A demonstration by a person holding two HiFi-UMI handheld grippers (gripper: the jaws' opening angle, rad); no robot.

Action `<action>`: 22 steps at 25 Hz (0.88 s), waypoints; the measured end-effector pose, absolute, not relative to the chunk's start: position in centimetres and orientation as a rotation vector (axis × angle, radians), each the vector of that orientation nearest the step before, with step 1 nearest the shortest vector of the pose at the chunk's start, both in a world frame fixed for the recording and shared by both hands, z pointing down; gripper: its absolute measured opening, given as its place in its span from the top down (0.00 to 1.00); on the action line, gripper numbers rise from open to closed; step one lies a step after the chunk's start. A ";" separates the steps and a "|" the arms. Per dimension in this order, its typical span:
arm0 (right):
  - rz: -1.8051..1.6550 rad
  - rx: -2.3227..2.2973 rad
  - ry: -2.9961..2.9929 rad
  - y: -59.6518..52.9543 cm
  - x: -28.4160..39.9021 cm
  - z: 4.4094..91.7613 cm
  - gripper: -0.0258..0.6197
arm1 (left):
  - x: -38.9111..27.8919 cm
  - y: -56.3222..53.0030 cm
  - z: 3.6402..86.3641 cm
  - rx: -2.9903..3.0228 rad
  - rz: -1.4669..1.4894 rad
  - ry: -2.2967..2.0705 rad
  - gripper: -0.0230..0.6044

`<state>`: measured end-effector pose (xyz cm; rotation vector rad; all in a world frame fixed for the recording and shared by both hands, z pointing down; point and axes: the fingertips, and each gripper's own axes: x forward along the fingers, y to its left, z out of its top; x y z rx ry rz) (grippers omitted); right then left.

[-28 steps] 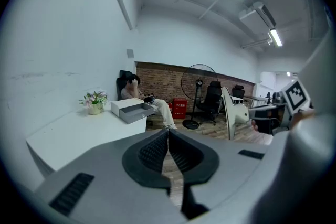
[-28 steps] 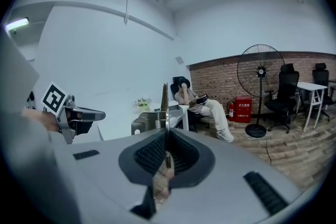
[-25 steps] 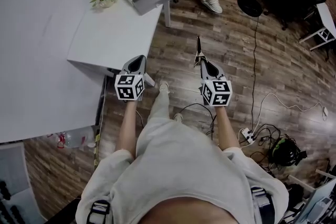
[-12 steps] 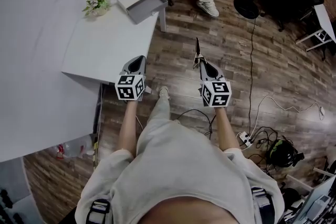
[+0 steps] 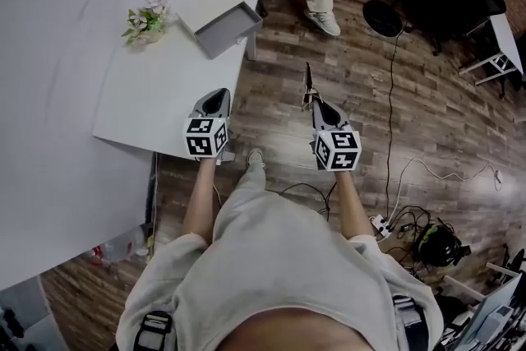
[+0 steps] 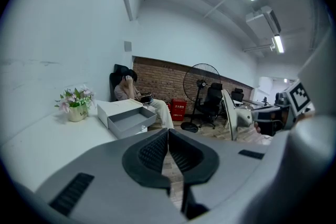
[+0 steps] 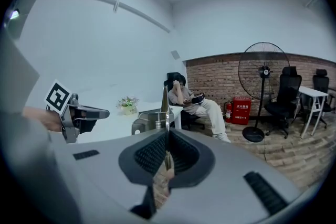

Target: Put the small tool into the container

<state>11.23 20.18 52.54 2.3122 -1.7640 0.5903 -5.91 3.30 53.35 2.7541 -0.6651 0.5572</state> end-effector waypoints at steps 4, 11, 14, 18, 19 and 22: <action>0.586 2.316 -1.754 17.1 12.5 52.3 0.96 | -4.7 -0.2 53.4 2.747 0.557 -0.665 0.94; 0.566 2.324 -1.727 11.4 15.1 51.8 0.96 | -2.1 -6.1 54.0 2.734 0.550 -0.646 0.94; 0.560 2.328 -1.710 9.1 16.1 51.7 0.96 | -0.9 -8.4 54.4 2.728 0.543 -0.631 0.94; 0.550 2.326 -1.694 6.6 17.2 51.6 0.96 | 0.4 -10.8 54.6 2.723 0.535 -0.611 0.94; 0.549 2.325 -1.690 6.1 17.4 51.6 0.96 | 0.6 -11.3 54.7 2.721 0.533 -0.606 0.94; 0.554 2.317 -1.680 4.7 17.5 51.9 0.96 | 0.9 -12.5 55.3 2.714 0.536 -0.592 0.94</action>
